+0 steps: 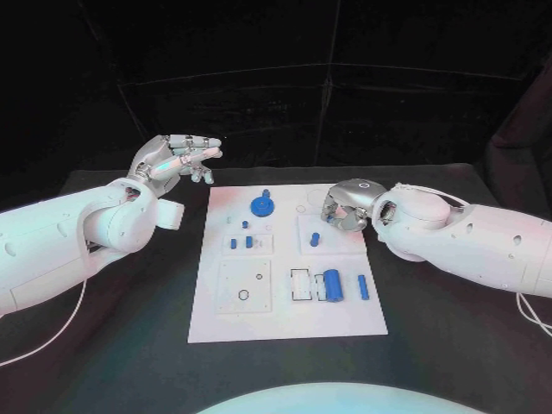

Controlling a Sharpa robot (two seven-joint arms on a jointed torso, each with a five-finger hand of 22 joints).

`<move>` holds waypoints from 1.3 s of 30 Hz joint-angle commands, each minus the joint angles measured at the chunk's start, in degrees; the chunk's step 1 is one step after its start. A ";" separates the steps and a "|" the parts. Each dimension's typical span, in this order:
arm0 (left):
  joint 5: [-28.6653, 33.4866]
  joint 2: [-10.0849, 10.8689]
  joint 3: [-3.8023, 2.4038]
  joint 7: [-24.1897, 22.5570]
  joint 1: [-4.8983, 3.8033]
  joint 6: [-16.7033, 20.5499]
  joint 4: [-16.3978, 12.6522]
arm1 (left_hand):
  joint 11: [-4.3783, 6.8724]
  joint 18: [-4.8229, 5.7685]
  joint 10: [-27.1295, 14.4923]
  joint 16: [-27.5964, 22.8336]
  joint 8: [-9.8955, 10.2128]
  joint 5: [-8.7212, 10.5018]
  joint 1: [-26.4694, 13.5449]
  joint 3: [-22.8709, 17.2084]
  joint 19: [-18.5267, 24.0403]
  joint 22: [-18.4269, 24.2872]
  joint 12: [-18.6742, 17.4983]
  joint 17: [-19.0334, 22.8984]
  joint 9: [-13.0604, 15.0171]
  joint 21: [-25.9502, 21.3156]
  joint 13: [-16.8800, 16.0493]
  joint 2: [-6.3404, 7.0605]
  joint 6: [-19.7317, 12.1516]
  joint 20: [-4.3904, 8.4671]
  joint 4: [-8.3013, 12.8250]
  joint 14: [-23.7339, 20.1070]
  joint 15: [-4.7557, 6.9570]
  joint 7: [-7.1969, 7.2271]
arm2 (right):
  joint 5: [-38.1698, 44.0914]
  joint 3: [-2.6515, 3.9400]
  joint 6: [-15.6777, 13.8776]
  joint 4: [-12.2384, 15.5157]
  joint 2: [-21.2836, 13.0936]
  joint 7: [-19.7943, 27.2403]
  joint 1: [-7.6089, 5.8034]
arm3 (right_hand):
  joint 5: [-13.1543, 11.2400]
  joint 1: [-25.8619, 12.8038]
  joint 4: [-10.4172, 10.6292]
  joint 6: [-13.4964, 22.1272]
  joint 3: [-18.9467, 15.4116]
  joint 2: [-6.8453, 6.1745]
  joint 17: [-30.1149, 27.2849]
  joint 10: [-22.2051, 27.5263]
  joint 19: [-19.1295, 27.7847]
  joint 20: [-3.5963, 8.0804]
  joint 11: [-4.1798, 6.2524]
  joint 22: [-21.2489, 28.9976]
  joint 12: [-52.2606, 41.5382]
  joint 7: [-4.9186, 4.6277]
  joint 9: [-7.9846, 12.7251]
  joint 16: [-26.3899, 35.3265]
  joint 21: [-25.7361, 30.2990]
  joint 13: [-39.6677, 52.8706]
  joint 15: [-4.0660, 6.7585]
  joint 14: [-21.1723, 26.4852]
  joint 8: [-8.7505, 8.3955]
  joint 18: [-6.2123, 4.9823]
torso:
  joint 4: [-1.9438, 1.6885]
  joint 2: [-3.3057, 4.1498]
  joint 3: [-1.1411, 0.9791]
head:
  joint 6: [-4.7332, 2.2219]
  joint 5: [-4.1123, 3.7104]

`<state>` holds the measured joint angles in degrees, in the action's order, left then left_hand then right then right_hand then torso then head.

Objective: Assemble the parts on the task board

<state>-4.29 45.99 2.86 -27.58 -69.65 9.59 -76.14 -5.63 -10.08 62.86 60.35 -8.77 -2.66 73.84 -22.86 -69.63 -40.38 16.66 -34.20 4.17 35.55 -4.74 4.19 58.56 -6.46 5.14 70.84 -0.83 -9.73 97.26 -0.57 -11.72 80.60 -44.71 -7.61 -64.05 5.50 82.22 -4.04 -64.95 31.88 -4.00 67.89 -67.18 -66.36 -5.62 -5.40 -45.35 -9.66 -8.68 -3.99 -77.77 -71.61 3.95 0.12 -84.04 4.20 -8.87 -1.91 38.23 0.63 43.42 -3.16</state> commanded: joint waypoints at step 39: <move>0.37 -0.67 -0.06 -0.34 -0.09 -1.50 -0.57 | -0.13 -0.35 -0.98 -0.97 -0.37 -0.11 0.56 0.41 0.33 0.35 0.48 1.58 -0.13 -0.49 -0.07 -0.31 -0.28 -0.04 0.26 -1.29 -0.05 -0.32 | -4.84 0.79 -7.55 16.09 -0.64 1.88 -0.47 | 2.33 -2.36 -1.81 -0.07 3.39 -1.47 -0.14 -1.33 -0.38 -0.09 0.74 -0.81 0.25 -0.12 0.05 -0.43 -1.05 -0.06 0.11 -2.04 -0.30 0.73 | -0.15 0.05 0.15 | 0.50 2.84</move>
<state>-4.21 45.45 2.86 -27.31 -69.65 8.74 -76.57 -5.84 -10.06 62.24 59.69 -8.77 -2.66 74.12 -22.70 -69.64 -40.08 17.07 -32.66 4.14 35.27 -4.72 3.93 58.35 -6.46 5.30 70.01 -0.84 -9.93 92.93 0.23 -19.81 96.51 -45.84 -6.61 -64.46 7.48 80.43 -5.86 -64.95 35.08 -5.35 67.79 -67.39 -66.35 -5.62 -5.59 -46.10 -9.18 -8.68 -3.97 -77.99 -72.35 3.85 0.11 -84.03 4.21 -8.88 -2.02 38.24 0.76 43.74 -0.78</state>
